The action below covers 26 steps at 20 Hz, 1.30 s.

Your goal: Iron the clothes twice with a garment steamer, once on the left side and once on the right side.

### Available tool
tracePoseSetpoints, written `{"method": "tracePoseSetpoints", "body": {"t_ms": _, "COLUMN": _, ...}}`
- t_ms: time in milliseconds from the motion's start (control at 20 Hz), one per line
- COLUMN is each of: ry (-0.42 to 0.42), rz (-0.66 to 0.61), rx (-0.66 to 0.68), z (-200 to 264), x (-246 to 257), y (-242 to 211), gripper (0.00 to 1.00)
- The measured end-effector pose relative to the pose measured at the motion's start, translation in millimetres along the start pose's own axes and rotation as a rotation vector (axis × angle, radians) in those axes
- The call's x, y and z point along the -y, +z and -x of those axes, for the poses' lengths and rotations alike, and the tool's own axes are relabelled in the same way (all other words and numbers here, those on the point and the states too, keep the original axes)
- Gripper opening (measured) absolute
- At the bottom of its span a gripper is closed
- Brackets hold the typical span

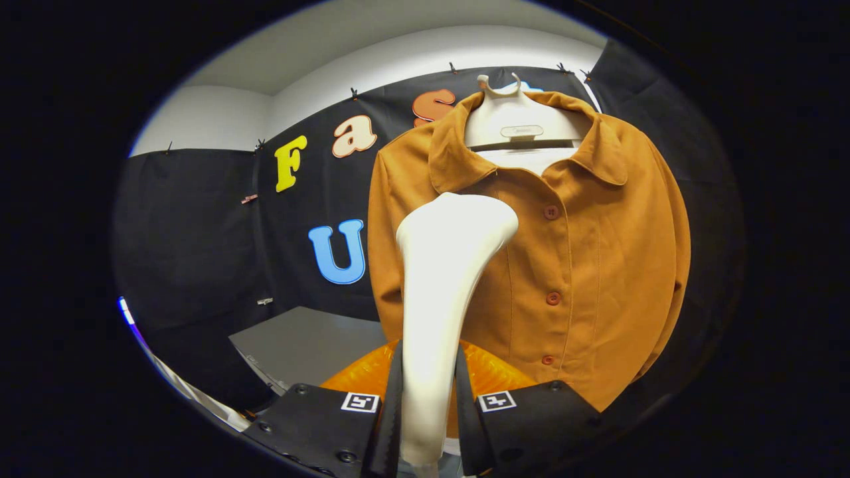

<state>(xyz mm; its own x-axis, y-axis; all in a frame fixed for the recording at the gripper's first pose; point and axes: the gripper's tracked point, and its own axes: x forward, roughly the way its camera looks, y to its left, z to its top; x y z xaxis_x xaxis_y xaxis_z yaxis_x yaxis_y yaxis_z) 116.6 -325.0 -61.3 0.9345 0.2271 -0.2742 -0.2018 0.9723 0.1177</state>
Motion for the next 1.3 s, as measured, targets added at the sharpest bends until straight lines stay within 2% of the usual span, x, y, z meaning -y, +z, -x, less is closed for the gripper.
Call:
{"method": "tracePoseSetpoints", "body": {"t_ms": 450, "ry": 0.005, "rz": -0.058, "rx": -0.097, "z": -21, "x": 18, "y": -54, "gripper": 0.39}}
{"method": "tracePoseSetpoints", "body": {"t_ms": 750, "ry": 0.009, "rz": -0.102, "rx": -0.171, "z": -16, "x": 23, "y": -97, "gripper": 0.39}}
{"method": "tracePoseSetpoints", "body": {"t_ms": 800, "ry": 0.002, "rz": -0.129, "rx": -0.208, "z": -16, "x": 27, "y": -118, "gripper": 0.4}}
{"method": "tracePoseSetpoints", "body": {"t_ms": 1050, "ry": -0.011, "rz": -0.175, "rx": -0.287, "z": -11, "x": 31, "y": -160, "gripper": 0.4}}
{"method": "tracePoseSetpoints", "body": {"t_ms": 1300, "ry": -0.026, "rz": -0.2, "rx": -0.315, "z": 1, "x": 30, "y": -178, "gripper": 0.4}}
